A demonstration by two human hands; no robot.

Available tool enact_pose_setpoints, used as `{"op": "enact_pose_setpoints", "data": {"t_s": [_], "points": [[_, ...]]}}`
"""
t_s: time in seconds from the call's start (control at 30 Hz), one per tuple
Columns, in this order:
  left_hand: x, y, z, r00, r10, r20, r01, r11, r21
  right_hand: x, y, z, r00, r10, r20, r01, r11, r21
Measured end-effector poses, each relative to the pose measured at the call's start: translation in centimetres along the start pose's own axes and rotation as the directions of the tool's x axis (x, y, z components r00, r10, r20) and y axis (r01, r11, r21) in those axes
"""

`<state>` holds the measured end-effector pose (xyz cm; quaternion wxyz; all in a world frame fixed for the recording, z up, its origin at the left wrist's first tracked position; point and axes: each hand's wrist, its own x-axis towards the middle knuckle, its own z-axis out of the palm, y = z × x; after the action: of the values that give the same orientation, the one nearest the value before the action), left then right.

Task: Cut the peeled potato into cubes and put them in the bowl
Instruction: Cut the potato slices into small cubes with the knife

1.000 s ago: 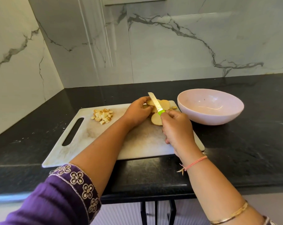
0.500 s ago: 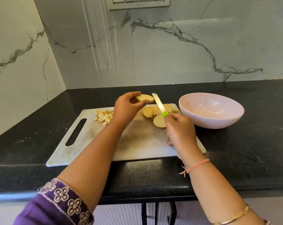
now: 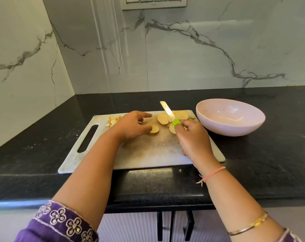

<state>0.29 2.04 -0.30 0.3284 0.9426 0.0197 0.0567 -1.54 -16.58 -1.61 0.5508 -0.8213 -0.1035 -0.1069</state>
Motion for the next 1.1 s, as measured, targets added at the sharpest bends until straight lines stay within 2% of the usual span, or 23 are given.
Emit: {"op": "enact_pose_setpoints", "data": {"t_s": [0.17, 0.3, 0.4, 0.77, 0.97, 1.1], "points": [[-0.3, 0.4, 0.2, 0.999, 0.027, 0.018, -0.028, 1.000, 0.008, -0.3, -0.7, 0.1, 0.996, -0.080, 0.048, 0.090, 0.962, -0.259], [-0.4, 0.4, 0.1, 0.999, 0.035, 0.004, -0.035, 0.999, 0.016, -0.6, -1.8, -0.1, 0.978, -0.129, 0.163, 0.191, 0.870, -0.454], [-0.3, 0.4, -0.1, 1.000, 0.018, 0.017, -0.018, 1.000, -0.014, -0.7, -2.7, -0.3, 0.973, -0.114, 0.199, 0.208, 0.808, -0.552], [0.1, -0.1, 0.2, 1.000, -0.007, 0.021, 0.007, 0.999, -0.044, -0.7, -5.6, 0.1, 0.958, -0.022, 0.286, 0.220, 0.697, -0.683], [-0.2, -0.2, 0.3, 1.000, -0.008, 0.001, 0.008, 0.999, -0.037, -0.6, -7.1, 0.3, 0.935, -0.050, 0.351, 0.316, 0.568, -0.760], [-0.2, -0.1, 0.1, 1.000, -0.009, -0.005, 0.009, 0.999, -0.032, -1.5, -7.5, 0.0, 0.922, -0.059, 0.382, 0.354, 0.530, -0.771]]}}
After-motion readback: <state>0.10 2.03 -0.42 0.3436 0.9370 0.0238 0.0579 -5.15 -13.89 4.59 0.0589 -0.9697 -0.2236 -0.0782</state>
